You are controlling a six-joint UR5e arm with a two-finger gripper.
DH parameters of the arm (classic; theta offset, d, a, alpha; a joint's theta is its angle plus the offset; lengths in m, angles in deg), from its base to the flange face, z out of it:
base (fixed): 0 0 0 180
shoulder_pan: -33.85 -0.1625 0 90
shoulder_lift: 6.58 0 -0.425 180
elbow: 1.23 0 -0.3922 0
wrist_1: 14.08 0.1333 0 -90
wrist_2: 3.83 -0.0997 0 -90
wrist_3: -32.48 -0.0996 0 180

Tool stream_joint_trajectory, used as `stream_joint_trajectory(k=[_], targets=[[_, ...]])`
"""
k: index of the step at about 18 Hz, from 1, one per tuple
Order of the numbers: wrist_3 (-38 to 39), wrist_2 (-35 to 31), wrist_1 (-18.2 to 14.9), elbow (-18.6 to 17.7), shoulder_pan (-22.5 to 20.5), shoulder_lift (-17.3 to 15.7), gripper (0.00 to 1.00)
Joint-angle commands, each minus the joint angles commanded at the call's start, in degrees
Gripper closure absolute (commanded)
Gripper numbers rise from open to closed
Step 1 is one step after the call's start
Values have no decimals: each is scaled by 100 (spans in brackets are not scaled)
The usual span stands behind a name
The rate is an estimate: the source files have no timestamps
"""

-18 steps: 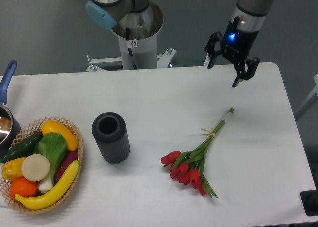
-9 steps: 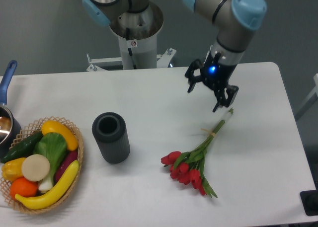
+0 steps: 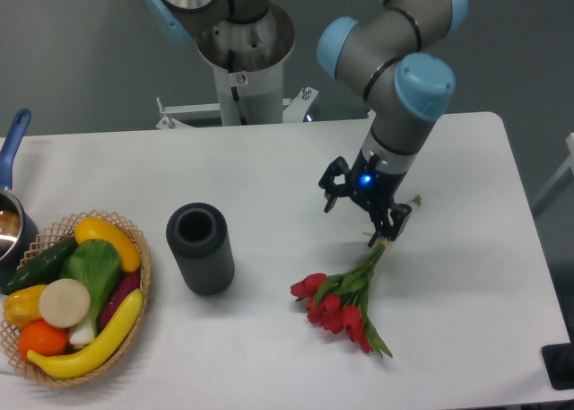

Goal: Pick up the flowers from the table
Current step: 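Lower the gripper around the tulip stems near the tie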

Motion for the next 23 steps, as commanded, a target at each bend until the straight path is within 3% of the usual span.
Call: stream_joint_trajectory(k=[13,16,23], targets=[[387,-9,201,694,-26,905,0],[413,-9,728,677,-18,1082,0],[387,-53,800,449,44,1126,0]])
